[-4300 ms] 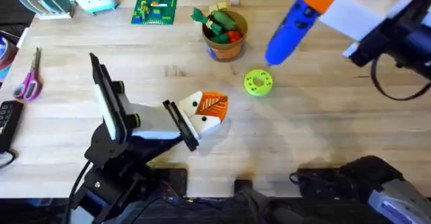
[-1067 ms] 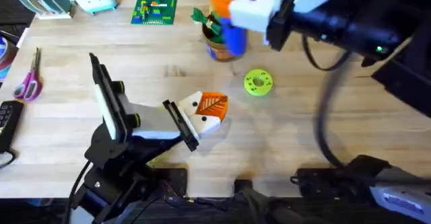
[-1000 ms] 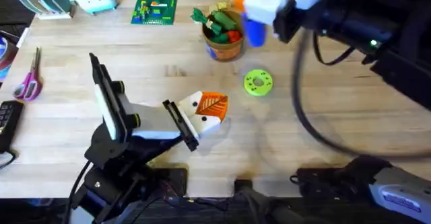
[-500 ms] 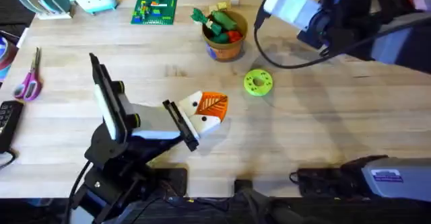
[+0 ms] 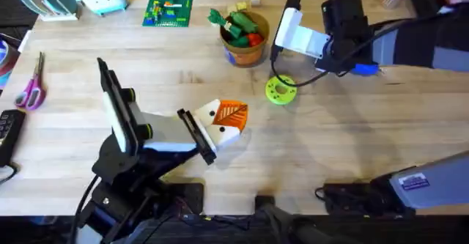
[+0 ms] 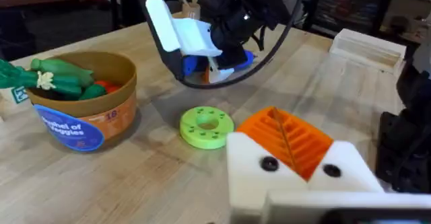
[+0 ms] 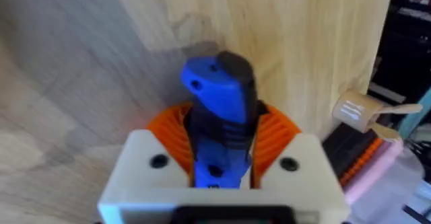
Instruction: Pick up the gripper from the table and insert it into the empty holder that is missing its gripper. Then pick up a screw, insert it into the mounting hole, and use the screwdriver to tighten it. Finally, clean up the table by picking up the vegetable and placing it into the bucket.
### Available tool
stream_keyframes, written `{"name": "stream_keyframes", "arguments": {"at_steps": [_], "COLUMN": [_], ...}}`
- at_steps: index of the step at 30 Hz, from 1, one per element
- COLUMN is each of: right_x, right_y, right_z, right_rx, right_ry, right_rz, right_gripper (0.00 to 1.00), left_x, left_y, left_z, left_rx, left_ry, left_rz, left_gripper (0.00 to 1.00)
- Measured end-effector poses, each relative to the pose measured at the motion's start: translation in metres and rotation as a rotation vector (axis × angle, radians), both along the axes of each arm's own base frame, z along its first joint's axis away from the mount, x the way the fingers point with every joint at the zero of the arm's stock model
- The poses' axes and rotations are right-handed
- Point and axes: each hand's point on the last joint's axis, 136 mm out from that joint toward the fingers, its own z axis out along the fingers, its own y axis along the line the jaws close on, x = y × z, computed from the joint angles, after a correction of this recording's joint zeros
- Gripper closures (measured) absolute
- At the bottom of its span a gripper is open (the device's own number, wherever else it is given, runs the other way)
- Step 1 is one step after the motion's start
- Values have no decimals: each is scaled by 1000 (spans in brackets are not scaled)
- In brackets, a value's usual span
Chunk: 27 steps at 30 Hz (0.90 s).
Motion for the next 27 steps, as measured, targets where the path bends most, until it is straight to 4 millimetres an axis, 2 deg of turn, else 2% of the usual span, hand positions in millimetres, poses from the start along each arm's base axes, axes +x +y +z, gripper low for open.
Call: {"name": "stream_keyframes", "arguments": {"at_steps": [2, 4, 5, 6, 13, 14, 17, 19, 21, 27], "right_x": [3, 5, 6, 5, -12, -13, -13, -14, -15, -24], "right_y": [-1, -3, -3, -4, 0, 0, 1, 0, 0, -1], "right_z": [4, 7, 11, 13, 14, 17, 31, 48, 66, 121], "right_rx": [11, 20, 21, 29, 104, 127, 198, 258, 313, 487], "right_ry": [-21, -38, -47, -47, -38, -52, -112, -169, -226, -390], "right_rz": [-26, -57, -70, -82, -194, -219, -291, -343, -383, -479], "right_gripper": [450, 161, 48, 21, 10, 10, 10, 10, 10, 10], "left_x": [0, 0, 0, 0, 0, 0, 0, 0, 0, 0], "left_y": [0, 0, 0, 0, 0, 0, 0, 0, 0, 0], "left_z": [0, 0, 0, 0, 0, 0, 0, 0, 0, 0], "left_rx": [0, 0, 0, 0, 0, 3, 2, 2, 2, 1], "left_ry": [0, 0, 0, 0, -1, -5, -3, -3, -3, -4], "left_rz": [0, 0, 0, 0, 0, 0, 0, 0, 0, 0], "left_gripper": [988, 988, 988, 988, 978, 877, 421, 87, 15, 8]}}
